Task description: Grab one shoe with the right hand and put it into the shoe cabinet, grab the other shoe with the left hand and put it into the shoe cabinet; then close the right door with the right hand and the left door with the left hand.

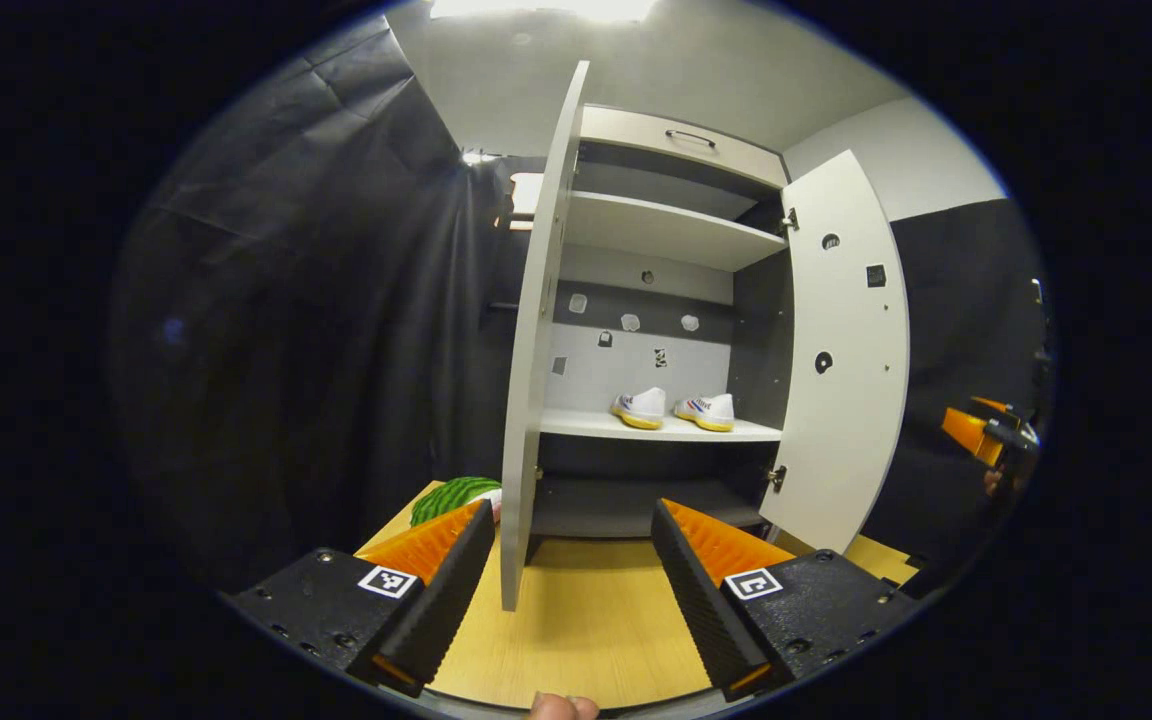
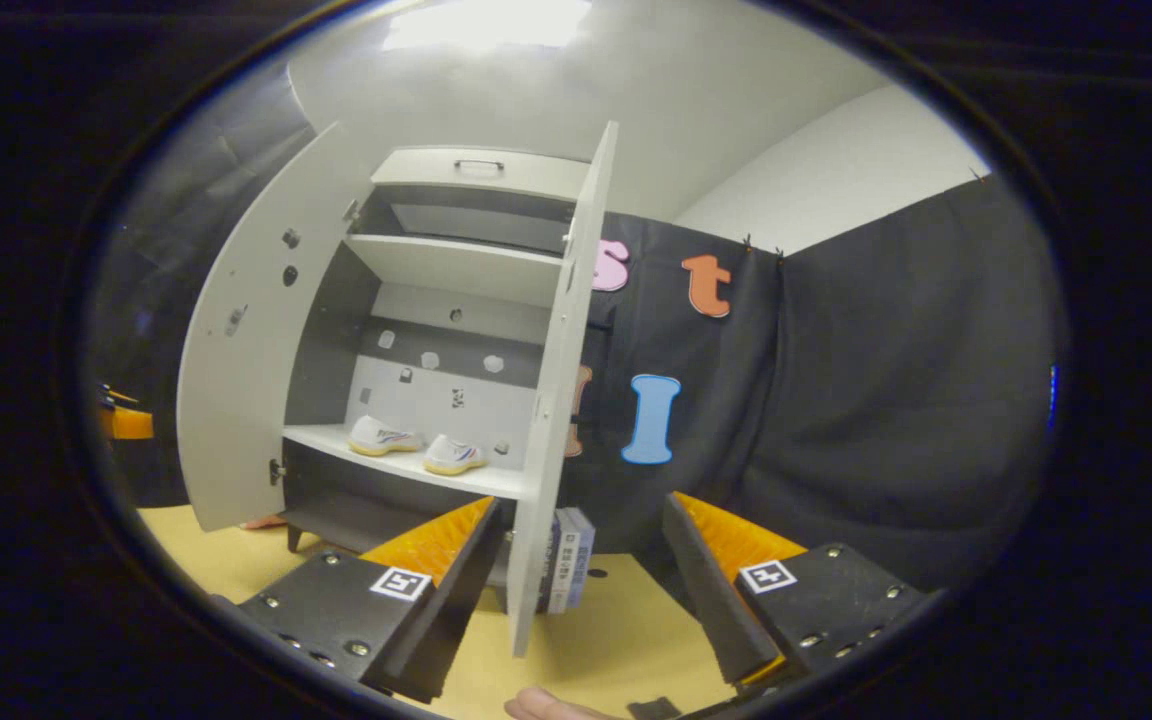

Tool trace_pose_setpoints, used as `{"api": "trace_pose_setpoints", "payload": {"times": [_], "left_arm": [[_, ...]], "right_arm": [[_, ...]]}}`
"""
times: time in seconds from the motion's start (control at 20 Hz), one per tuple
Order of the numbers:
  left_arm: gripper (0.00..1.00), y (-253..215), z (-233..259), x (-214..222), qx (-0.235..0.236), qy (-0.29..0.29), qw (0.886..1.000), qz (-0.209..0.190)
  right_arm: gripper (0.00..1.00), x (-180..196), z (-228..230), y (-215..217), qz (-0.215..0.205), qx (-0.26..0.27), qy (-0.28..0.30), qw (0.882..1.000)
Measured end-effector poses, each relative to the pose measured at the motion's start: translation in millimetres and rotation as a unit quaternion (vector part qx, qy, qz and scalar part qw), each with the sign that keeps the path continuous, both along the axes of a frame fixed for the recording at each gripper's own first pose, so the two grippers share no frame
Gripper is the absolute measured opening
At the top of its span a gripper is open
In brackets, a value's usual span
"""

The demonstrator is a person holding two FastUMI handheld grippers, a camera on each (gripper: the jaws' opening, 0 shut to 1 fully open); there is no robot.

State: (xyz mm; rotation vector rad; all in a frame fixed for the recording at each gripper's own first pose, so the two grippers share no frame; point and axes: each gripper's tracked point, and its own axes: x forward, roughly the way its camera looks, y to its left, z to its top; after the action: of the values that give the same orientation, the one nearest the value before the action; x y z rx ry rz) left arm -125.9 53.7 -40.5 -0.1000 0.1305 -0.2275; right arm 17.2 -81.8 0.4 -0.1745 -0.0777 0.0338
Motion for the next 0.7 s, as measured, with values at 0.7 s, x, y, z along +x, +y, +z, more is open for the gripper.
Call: {"api": "trace_pose_setpoints", "payload": {"times": [0.7], "left_arm": [[0.96,33.2,14.5,-10.6,0.016,-0.036,0.999,0.027]], "right_arm": [[0.93,155.2,42.4,-111.0,-0.039,0.08,0.056,0.995]]}}
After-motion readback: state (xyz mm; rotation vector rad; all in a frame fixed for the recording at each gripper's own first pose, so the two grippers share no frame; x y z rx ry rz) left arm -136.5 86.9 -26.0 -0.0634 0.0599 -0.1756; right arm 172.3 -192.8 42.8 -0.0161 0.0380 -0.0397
